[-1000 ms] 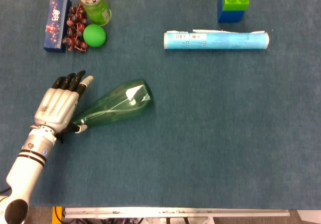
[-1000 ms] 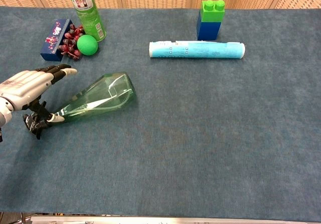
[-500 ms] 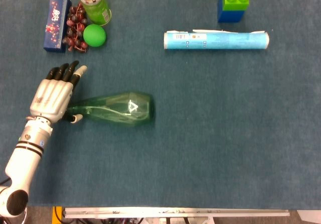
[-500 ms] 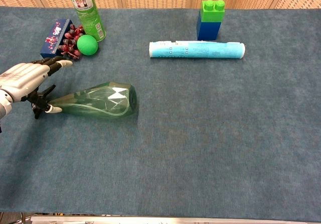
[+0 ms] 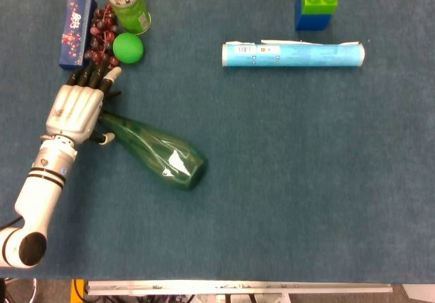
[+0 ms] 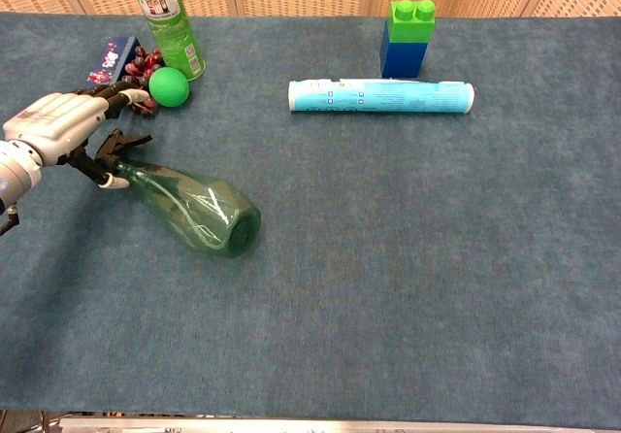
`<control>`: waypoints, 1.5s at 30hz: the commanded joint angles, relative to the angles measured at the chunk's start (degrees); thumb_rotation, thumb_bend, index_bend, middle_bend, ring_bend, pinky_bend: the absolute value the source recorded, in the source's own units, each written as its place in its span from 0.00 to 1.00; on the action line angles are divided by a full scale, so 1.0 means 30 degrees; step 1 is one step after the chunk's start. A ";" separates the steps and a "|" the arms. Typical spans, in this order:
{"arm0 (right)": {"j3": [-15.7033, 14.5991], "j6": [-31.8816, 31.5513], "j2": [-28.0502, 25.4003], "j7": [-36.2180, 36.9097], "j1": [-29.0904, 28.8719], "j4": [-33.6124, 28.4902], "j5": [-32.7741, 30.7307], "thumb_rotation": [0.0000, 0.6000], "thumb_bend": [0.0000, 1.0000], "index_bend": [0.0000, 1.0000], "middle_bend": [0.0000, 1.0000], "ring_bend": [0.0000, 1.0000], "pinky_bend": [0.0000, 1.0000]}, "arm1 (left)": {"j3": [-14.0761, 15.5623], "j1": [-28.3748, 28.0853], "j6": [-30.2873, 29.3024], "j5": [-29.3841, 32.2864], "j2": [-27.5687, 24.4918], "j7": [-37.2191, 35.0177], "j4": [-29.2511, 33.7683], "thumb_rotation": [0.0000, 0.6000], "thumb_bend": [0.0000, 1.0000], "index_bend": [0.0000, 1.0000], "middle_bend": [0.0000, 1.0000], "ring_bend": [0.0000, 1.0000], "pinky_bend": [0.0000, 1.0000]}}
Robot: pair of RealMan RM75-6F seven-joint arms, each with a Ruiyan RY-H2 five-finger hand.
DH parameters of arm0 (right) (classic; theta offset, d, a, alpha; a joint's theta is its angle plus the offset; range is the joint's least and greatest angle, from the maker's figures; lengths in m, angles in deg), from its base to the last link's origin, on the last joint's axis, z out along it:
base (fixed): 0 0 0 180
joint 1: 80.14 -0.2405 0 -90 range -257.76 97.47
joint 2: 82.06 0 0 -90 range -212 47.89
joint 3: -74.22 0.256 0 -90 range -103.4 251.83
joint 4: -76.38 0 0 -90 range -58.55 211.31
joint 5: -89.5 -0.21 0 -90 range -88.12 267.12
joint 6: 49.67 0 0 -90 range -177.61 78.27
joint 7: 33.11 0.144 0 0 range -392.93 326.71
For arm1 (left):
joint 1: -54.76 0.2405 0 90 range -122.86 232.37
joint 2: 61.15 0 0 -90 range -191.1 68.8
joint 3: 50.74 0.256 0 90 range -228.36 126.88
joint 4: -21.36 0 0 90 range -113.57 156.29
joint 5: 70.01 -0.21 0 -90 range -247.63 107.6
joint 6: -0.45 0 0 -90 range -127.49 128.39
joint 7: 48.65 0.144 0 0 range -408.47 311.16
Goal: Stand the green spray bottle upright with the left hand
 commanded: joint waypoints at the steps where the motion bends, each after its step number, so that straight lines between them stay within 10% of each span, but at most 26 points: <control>1: -0.0002 -0.0015 -0.0007 0.0055 0.0012 0.0016 0.0012 1.00 0.10 0.48 0.34 0.26 0.36 | -0.0038 -0.0040 -0.0107 0.0133 -0.0039 0.0151 0.0046 1.00 0.02 0.00 0.00 0.00 0.09; 22: 0.0004 -0.0074 -0.0017 0.0078 0.0030 0.0007 0.0072 1.00 0.10 0.48 0.34 0.26 0.36 | -0.0429 -0.0537 -0.2336 0.0274 -0.2891 0.3718 0.5135 1.00 0.03 0.00 0.00 0.00 0.09; 45: 0.0141 -0.0365 -0.0100 0.0630 0.0264 0.0147 -0.0124 1.00 0.10 0.48 0.34 0.25 0.36 | -0.0543 -0.4019 -0.0948 0.2794 0.0239 0.7227 0.5712 1.00 0.03 0.00 0.00 0.00 0.09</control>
